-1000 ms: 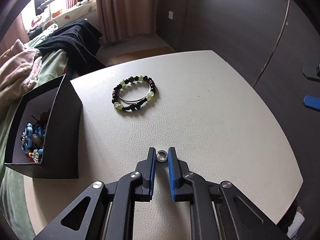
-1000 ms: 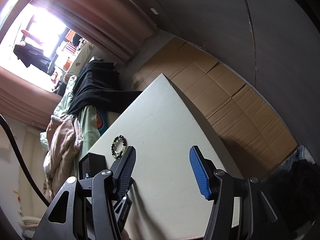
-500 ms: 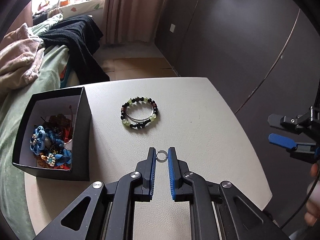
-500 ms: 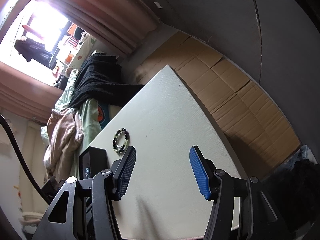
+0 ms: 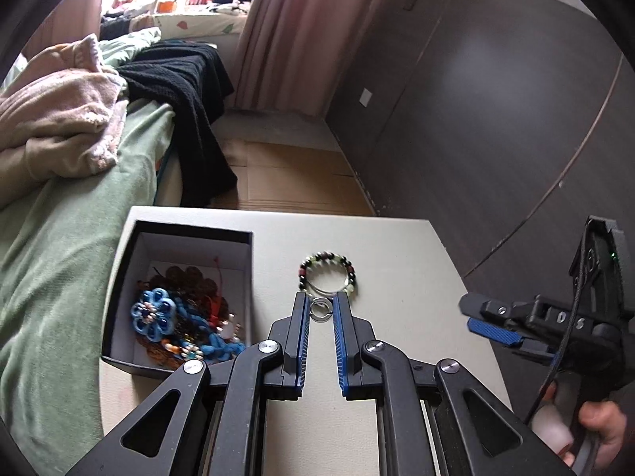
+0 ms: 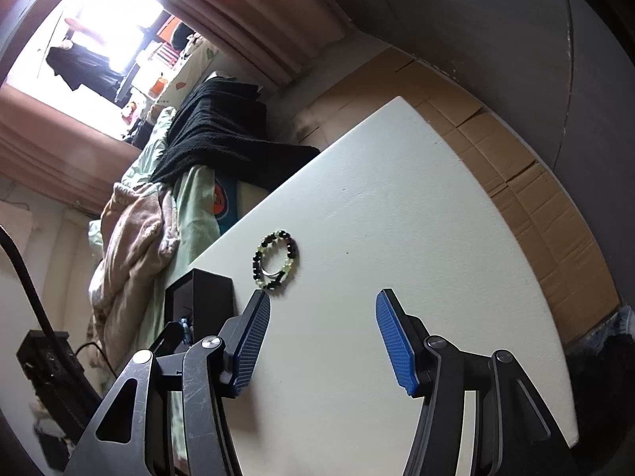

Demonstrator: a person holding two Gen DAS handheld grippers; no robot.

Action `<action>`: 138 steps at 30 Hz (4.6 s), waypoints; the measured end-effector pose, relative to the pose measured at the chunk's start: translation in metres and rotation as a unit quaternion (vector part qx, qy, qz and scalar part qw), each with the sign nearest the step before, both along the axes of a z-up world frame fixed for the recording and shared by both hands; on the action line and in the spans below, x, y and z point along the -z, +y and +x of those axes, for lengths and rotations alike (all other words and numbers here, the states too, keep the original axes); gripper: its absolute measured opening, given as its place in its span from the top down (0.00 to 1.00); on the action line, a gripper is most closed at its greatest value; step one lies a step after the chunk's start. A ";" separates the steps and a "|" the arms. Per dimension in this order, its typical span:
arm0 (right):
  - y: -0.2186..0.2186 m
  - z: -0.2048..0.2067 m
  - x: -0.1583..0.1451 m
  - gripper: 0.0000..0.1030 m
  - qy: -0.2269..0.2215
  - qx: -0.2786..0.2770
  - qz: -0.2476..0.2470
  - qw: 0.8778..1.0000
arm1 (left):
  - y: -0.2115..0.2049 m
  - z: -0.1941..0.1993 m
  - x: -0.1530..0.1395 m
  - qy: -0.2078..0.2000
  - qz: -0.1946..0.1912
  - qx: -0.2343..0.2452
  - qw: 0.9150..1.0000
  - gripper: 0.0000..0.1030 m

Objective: Organize jewelry
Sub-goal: 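Lift the silver ring over the box with left while right grasps the beaded bracelet, then open left to drop the ring while right carries the beaded bracelet into the box and opens, then move the left gripper to the silver hoop earring and close on it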

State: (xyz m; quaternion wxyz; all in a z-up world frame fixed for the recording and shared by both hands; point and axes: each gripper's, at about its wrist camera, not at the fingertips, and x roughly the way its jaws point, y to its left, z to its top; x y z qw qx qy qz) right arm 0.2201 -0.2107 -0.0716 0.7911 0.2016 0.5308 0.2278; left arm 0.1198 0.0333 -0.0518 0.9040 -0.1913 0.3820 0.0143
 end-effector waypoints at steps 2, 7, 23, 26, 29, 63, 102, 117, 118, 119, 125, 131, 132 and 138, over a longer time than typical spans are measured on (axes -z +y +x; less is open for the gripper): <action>0.009 0.002 0.003 0.45 -0.004 -0.005 -0.001 1.000 | 0.009 -0.001 -0.002 -0.004 -0.006 -0.007 1.000 0.88; 0.032 0.010 0.011 0.49 -0.014 -0.010 -0.008 1.000 | 0.034 -0.001 -0.004 -0.009 -0.024 -0.026 0.999 0.88; 0.107 0.022 0.044 0.62 -0.045 -0.027 -0.123 0.991 | 0.090 -0.007 0.002 -0.007 -0.072 -0.075 0.995 0.88; 0.119 0.018 0.045 0.61 -0.066 -0.033 -0.162 0.984 | 0.093 -0.009 0.003 -0.005 -0.077 -0.079 0.994 0.88; 0.122 0.014 0.043 0.69 -0.073 -0.041 -0.198 0.976 | 0.093 -0.010 0.004 -0.002 -0.078 -0.078 0.994 0.88; 0.128 0.003 0.037 0.72 -0.096 -0.059 -0.295 0.949 | 0.097 -0.002 0.011 0.001 -0.100 -0.090 0.991 0.87; 0.116 -0.019 -0.049 0.92 -0.101 -0.093 0.120 0.983 | 0.119 -0.024 -0.001 -0.005 -0.124 -0.122 0.985 0.13; 0.161 -0.024 -0.032 0.94 -0.083 -0.128 0.132 0.979 | 0.138 -0.028 0.001 -0.004 -0.144 -0.140 0.980 0.13; 0.159 -0.023 -0.031 0.94 -0.079 -0.126 0.127 0.981 | 0.136 -0.027 0.002 -0.002 -0.143 -0.137 0.980 0.13; 0.156 -0.021 -0.030 0.94 -0.076 -0.124 0.122 0.982 | 0.134 -0.026 0.002 -0.001 -0.141 -0.134 0.981 0.13; 0.113 -0.011 -0.023 0.60 -0.060 -0.067 0.090 0.992 | 0.112 -0.018 0.001 0.001 -0.126 -0.110 0.986 0.13; 0.070 -0.004 -0.018 0.57 -0.039 -0.026 0.059 0.997 | 0.080 -0.009 -0.001 0.000 -0.103 -0.074 0.992 0.13; 0.063 -0.004 -0.017 0.54 -0.035 -0.020 0.058 0.997 | 0.074 -0.008 -0.001 -0.001 -0.099 -0.068 0.993 0.13; 0.032 0.001 -0.016 0.38 -0.025 0.002 0.039 0.999 | 0.043 0.011 -0.005 0.013 -0.076 -0.037 0.996 0.15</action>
